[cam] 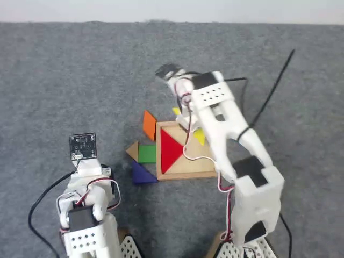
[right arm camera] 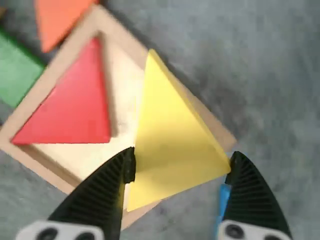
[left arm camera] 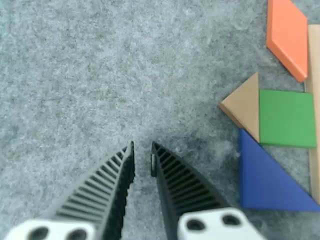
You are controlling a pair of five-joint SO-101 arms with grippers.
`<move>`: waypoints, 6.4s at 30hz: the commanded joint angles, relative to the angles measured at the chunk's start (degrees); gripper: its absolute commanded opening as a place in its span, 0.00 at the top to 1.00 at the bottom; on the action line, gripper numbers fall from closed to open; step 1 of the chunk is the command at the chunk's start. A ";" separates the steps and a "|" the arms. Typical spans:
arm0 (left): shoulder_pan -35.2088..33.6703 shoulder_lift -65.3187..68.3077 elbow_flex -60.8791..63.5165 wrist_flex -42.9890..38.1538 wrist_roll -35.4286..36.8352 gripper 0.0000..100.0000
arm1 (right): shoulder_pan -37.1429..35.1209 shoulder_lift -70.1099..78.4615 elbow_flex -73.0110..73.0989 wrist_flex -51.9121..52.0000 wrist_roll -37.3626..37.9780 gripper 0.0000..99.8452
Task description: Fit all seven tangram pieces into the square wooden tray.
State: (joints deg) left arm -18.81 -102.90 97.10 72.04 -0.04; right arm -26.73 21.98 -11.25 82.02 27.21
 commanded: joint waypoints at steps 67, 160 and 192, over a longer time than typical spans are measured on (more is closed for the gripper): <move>-0.18 -1.32 -0.66 0.26 -0.35 0.95 | -9.45 -24.92 36.92 -10.59 31.30 0.67; 7.12 -1.32 -0.66 -6.51 -29.19 0.95 | 38.73 -58.68 82.99 -32.31 -6.24 0.99; 20.57 108.84 -88.13 3.78 -10.99 0.81 | 36.70 -95.69 98.73 -28.62 -7.74 0.99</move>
State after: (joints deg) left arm 0.53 2.95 14.64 78.73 -15.08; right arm 11.16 -72.62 87.38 52.84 19.65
